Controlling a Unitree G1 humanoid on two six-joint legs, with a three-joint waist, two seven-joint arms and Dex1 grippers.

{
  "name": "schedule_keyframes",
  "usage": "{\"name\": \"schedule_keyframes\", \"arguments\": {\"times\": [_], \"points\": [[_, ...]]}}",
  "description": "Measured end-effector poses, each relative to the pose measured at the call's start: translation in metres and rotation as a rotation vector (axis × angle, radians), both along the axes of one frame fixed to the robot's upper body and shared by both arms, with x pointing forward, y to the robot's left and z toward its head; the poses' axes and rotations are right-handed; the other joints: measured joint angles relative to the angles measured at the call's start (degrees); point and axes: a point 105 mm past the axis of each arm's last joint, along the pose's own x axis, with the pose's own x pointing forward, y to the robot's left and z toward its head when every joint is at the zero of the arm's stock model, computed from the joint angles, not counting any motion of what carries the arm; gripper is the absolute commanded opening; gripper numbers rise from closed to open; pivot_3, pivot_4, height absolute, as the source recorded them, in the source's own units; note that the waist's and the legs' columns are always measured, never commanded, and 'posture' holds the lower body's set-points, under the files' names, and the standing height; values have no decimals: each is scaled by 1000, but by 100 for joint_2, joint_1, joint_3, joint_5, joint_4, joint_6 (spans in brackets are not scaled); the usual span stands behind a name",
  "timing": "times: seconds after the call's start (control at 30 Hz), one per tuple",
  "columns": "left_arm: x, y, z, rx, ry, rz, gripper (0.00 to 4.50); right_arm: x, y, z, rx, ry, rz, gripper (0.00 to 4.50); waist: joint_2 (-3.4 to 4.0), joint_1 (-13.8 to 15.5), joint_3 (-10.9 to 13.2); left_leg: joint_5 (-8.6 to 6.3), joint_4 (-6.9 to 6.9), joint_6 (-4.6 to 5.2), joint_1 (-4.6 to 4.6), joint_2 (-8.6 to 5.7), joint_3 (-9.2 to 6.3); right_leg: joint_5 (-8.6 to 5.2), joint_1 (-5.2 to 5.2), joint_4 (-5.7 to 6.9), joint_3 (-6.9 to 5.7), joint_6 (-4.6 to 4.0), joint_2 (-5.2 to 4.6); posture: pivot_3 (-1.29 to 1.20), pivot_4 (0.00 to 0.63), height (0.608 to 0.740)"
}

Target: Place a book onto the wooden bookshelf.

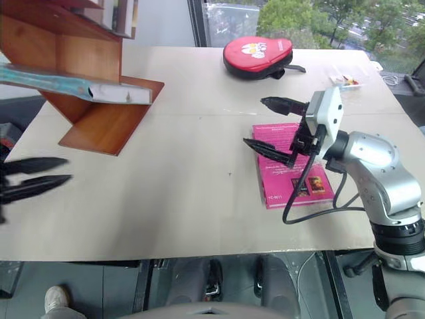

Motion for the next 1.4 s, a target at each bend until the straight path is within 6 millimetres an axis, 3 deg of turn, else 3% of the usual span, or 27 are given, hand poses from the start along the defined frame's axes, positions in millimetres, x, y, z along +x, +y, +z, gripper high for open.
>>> {"name": "schedule_keyframes", "arguments": {"times": [0.03, 0.1, 0.2, 0.27, 0.37, 0.4, 0.5, 0.57, 0.67, 0.77, 0.83, 0.97, 1.07, 1.2, 1.33, 1.4], "points": [[10, -15, -7, -40, -40, 16, 4, -2, -2, 0, -12, -3, -14, 4500, 12, 5, -4, 5, -1, -7, 5, 0, -3, 2, 5, 2, -7, -2, 5, 0, 150, 740], [40, -48, -14, -178, -184, 73, 4, -4, -9, -1, -19, -1, -57, 4500, 95, 118, -44, 5, -1, -3, 19, -23, -6, 5, 25, 1, -3, 2, -6, 0, 150, 740], [90, -101, -22, -404, -271, 216, 4, -12, -7, 0, -25, -6, -72, 4500, 37, 228, -55, 16, 13, -12, 18, -39, -33, 42, 47, -1, -12, -30, 14, 0, 150, 740], [114, -123, -16, -449, -332, 309, 4, -19, -6, 4, -26, -28, -82, 4500, 3, 190, -70, 16, 15, -12, 25, -29, -26, 45, 47, -4, -18, -33, 24, 0, 150, 740], [133, -126, -2, -489, -427, 430, 4, -21, -9, 5, -18, -20, -112, 4500, 6, 91, -71, 15, 10, -11, 29, -3, -21, 44, 45, -7, -14, -33, 28, 0, 150, 740], [149, -118, 1, -518, -444, 545, 4, -21, -11, 3, -20, -11, -128, 4500, 8, 86, -72, 15, 8, -11, 28, -1, -24, 41, 43, -6, -17, -28, 32, 0, 150, 740], [167, -92, 3, -549, -464, 751, 4, -24, -10, 4, -21, -15, -133, 4500, 8, 70, -72, 15, 7, -9, 24, 4, -25, 35, 35, -6, -16, -19, 37, 0, 150, 740], [171, -66, 3, -591, -474, 906, 4, -25, -9, 5, -18, -13, -134, 4500, 8, 69, -72, 15, 6, -9, 19, 4, -24, 36, 32, -8, -15, -20, 35, 0, 150, 740], [171, -62, 3, -616, -478, 940, 4, -25, -9, 6, -15, -9, -133, 4500, 8, 65, -72, 14, 7, -9, 18, 1, -19, 43, 32, -11, -13, -31, 31, 0, 150, 740], [169, -60, 2, -589, -487, 930, 4, -25, -9, 5, -9, -1, -140, 4500, 8, 53, -71, 15, 6, -10, 20, 5, -19, 33, 31, -10, -15, -16, 36, 0, 150, 740], [164, -75, -8, -567, -431, 792, 4, -24, -13, 1, 0, 30, -168, 4500, 9, 71, -72, 15, 3, -11, 19, 7, -22, 31, 29, -10, -19, -17, 35, 0, 150, 740], [151, -118, -54, -486, -207, 504, 4, -15, -28, -21, -48, 134, -293, 4500, 10, 107, -73, 12, 4, -7, 6, -4, -21, 32, 22, -13, -19, -17, 21, 0, 150, 740], [140, -131, -69, -442, -122, 371, 804, -5, -55, -46, -159, 202, -448, 4500, 10, 102, -73, 10, 4, -4, 5, -5, -21, 29, 22, -16, -20, -14, 21, 0, 150, 740], [128, -133, -80, -417, -65, 274, 2682, -6, -87, -80, -225, 319, -577, 4500, 14, 96, -73, 10, -2, -5, 4, 1, -22, 28, 15, -15, -18, -15, 28, 0, 150, 740], [107, -110, -97, -320, 33, 217, 4434, -37, -130, -100, -274, 427, -668, 4500, 21, 88, -73, 8, -8, -5, 0, 3, -20, 22, 6, -16, -12, -14, 30, 0, 150, 740], [98, -88, -102, -278, 58, 240, 4480, -52, -148, -104, -300, 467, -708, 4500, 24, 80, -74, -3, -8, 13, 2, 3, -16, 21, 6, -19, -9, -11, 29, 0, 150, 740]]}}
